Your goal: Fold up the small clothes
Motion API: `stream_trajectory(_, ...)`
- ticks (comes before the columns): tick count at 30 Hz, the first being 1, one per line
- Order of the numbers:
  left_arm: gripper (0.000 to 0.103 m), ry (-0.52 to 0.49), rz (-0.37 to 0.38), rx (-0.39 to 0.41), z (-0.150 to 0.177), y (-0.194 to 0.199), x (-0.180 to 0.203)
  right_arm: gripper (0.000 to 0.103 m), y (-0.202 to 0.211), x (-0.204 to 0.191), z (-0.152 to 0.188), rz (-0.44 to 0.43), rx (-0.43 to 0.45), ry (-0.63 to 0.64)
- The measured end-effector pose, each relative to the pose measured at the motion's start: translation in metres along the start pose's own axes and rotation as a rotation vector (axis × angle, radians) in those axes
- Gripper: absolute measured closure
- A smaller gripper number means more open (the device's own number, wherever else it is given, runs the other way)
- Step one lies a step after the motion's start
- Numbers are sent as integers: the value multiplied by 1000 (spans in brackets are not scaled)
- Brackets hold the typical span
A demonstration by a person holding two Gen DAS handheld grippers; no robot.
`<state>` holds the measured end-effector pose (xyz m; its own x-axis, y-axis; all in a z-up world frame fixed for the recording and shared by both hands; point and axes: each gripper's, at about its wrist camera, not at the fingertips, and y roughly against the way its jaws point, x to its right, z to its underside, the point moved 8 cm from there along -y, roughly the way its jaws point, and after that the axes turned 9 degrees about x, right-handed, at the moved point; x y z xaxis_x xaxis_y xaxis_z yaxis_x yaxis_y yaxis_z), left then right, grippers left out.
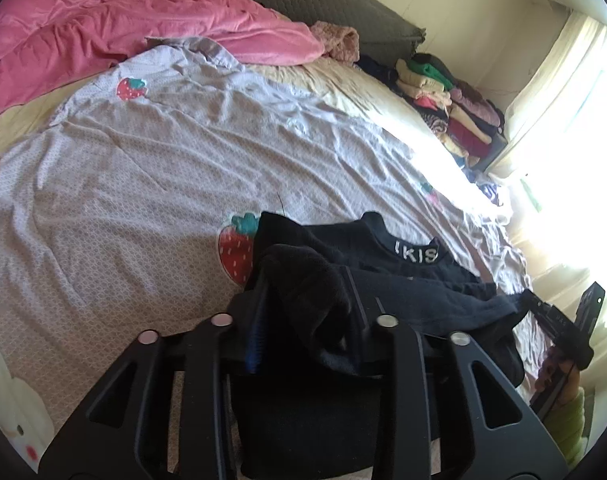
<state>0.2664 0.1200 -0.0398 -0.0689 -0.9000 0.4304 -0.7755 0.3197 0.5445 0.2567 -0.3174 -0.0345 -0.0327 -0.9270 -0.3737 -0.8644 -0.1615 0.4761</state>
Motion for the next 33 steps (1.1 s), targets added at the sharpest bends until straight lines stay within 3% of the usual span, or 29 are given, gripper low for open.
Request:
stream_trajectory(1,67,4,-3,18,-4,4,-1,71,3,1,0,-1,10,-4)
stream_trajectory(5,67,2,8,62,-12,20,0,71,18,1,-3,-9,38,-13)
stream_trajectory(9,67,-76,3,65,-2,34,9,71,39,-2,5,-13,54,13)
stream_trajectory(12,67,-153,-24,36,23,41,11,71,49,-10,24,-22,25,75)
stream_trajectory(16,67,-225,-44,-38,57,32,15,73,41,-28,62,-16,-77,199)
stream_trajectory(22,67,-334,-72,-84,69,9,29,73,10,-48,74,-14,-120,281)
stream_trajectory(27,67,-329,-61,-88,58,-8,36,73,-13,-58,62,-21,-123,292)
stream_trajectory(33,66,-241,-43,-63,35,-28,38,73,-38,-58,35,-18,-113,254)
